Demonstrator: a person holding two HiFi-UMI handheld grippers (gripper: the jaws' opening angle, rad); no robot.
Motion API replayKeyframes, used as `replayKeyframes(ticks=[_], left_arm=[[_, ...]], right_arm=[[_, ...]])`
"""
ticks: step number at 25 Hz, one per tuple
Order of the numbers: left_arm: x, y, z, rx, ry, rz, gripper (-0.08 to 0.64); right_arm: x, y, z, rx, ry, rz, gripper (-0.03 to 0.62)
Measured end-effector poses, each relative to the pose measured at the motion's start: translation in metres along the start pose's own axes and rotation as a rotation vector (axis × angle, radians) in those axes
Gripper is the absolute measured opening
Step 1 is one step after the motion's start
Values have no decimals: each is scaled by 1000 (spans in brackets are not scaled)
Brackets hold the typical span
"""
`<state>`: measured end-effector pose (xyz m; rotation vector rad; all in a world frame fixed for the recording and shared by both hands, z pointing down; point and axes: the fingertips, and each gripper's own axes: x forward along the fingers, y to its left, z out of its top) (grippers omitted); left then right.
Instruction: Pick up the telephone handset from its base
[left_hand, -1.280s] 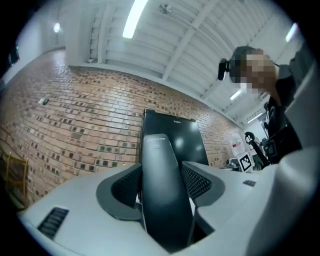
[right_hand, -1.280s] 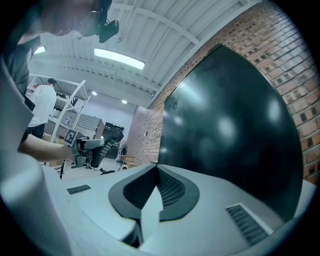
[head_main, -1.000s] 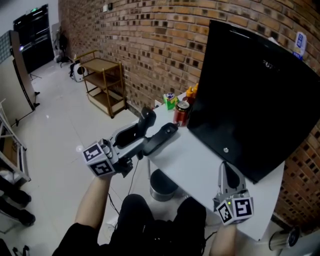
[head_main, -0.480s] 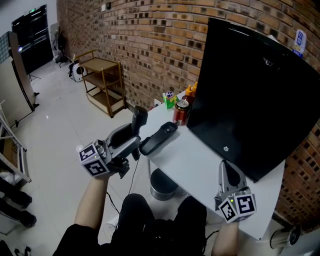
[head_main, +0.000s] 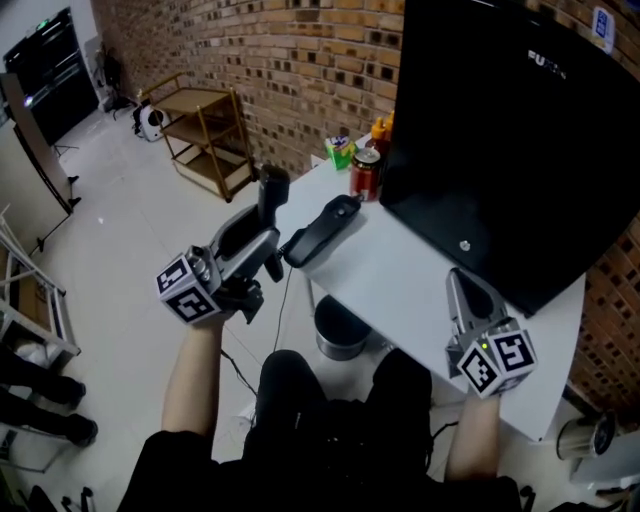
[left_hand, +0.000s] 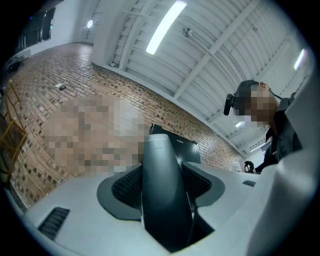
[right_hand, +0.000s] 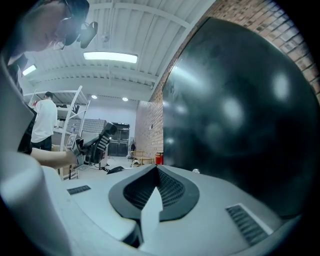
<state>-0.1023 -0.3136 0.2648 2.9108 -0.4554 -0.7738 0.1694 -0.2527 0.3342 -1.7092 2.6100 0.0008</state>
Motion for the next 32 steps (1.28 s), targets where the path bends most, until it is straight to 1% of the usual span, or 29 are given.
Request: replayKeyframes(ticks=[4, 9, 20, 27, 32], left_arm=[[-2, 1, -2, 1, 13, 4, 259], [-4, 3, -3, 5, -7, 29, 259], [-8, -8, -4, 12, 9, 1, 259], [-4, -5, -6, 6, 5, -6, 259], [-3, -9, -11, 10, 21, -14, 259]], right_arm=[[3, -1, -5, 9, 20, 0, 8], [8, -2, -11, 17, 62, 10, 8], [6, -3, -12, 27, 84, -34, 8], [10, -3, -22, 38, 133, -35, 8], [10, -5, -28, 48, 155, -49, 8]])
